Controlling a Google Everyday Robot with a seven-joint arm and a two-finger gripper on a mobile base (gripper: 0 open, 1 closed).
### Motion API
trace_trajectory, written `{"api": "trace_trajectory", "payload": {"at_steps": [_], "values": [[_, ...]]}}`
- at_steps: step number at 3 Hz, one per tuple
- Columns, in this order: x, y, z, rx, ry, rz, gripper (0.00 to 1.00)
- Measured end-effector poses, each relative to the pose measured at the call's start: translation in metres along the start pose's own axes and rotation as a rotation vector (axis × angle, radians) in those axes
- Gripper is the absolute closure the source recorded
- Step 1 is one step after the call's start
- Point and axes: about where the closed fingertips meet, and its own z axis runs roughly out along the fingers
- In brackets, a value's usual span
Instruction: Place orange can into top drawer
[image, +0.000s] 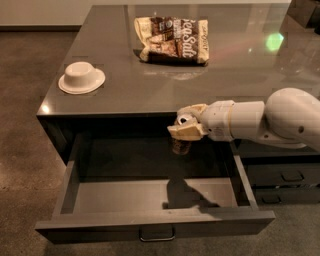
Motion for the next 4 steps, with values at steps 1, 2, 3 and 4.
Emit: {"api": "trace_trajectory", "payload": {"at_steps": [1,2,3,4], "values": [[0.013,-0.005,0.032,0.023,0.018,0.027,1.0],[0.013,-0.005,0.032,0.023,0.018,0.027,1.0],[0.038,-0.007,0.063,0.025,0.042,0.082,1.0],[0.067,-0.002,0.092,0.022,0.062,0.133,1.0]]}}
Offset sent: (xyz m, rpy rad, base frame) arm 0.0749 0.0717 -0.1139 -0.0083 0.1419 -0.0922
